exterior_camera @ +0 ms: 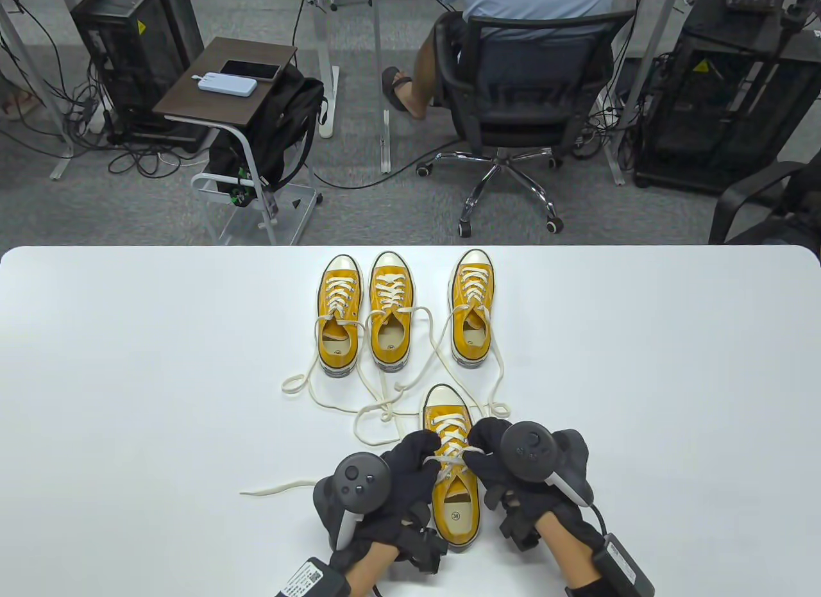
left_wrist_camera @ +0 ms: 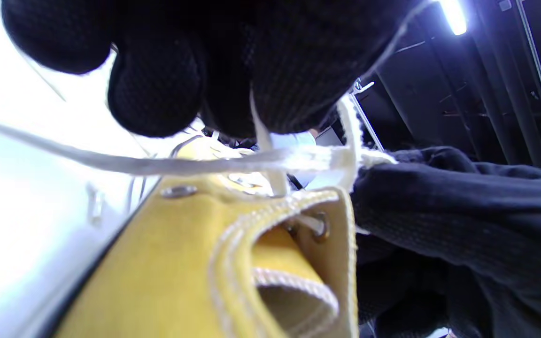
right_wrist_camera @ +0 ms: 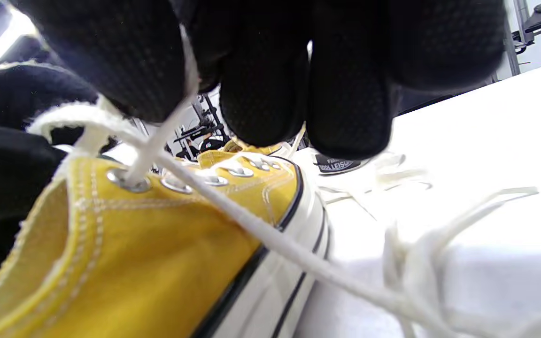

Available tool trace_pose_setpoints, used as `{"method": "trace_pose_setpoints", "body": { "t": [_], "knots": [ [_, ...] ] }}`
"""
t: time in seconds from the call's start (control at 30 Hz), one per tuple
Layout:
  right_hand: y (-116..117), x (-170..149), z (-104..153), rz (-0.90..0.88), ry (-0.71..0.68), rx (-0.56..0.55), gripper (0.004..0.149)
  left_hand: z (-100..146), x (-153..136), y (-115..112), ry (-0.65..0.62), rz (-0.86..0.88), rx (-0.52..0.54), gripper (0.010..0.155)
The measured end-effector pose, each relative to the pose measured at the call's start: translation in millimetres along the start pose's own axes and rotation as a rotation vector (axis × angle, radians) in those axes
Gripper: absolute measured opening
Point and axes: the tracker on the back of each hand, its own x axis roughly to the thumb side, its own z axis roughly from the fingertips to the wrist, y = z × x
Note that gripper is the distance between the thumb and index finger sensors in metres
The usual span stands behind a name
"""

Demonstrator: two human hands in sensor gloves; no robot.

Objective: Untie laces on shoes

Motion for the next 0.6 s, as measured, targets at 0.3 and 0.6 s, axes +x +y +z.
{"method": "trace_pose_setpoints", "body": {
  "t": [0.3, 0.6],
  "knots": [
    [-4.8, -7.4, -0.6, 0.029, 0.051, -0.05, 0.04, -0.1, -8.1, 7.8, 0.057, 0.035, 0.061, 0.039],
    [-7.2, -14.0, -1.2, -0.011, 0.098, -0.093, 0.041, -2.4, -13.3, 14.7, 0.114, 0.052, 0.099, 0.038]
  ]
}}
